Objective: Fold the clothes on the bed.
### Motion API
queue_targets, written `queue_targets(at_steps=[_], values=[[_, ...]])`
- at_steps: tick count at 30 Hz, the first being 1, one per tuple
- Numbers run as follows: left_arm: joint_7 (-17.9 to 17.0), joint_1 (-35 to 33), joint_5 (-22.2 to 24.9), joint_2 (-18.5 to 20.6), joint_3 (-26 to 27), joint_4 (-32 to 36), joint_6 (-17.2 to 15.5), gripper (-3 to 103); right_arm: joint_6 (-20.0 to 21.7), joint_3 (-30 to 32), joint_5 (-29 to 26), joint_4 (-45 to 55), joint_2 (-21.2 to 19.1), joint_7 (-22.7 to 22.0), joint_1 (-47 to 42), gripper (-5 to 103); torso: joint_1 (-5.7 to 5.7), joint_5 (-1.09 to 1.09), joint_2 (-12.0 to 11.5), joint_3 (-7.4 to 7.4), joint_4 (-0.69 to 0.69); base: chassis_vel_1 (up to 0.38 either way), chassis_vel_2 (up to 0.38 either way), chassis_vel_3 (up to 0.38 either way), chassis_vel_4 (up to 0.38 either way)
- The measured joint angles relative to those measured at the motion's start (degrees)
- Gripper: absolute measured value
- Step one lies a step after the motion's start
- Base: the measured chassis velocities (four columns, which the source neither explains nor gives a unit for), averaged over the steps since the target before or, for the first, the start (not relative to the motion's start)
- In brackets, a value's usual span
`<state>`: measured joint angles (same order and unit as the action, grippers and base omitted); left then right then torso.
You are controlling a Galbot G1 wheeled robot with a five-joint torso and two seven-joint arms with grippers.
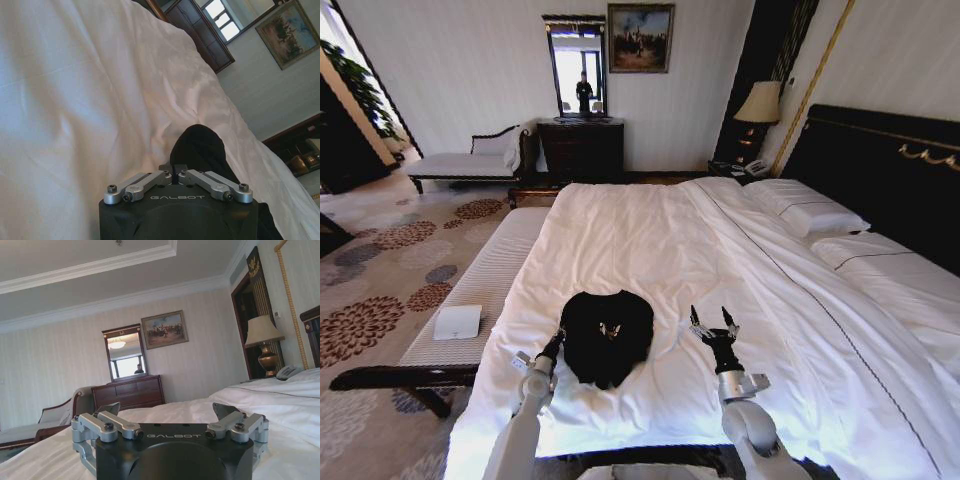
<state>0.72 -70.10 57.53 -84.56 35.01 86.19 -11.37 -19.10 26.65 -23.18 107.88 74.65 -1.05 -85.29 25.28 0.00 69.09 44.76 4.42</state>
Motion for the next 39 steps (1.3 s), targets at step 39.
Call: queue_targets(at_steps=[39], values=[[-0.9,-2.6,2.0,6.2,5.9,6.5,-0.3,0,22.9,-31.8,-38.2,-28.9,-7.1,-9.8,38.6,100,0.0,-0.01,0.0,0.0,0.0,0.0,0.0,0.0,0.0]])
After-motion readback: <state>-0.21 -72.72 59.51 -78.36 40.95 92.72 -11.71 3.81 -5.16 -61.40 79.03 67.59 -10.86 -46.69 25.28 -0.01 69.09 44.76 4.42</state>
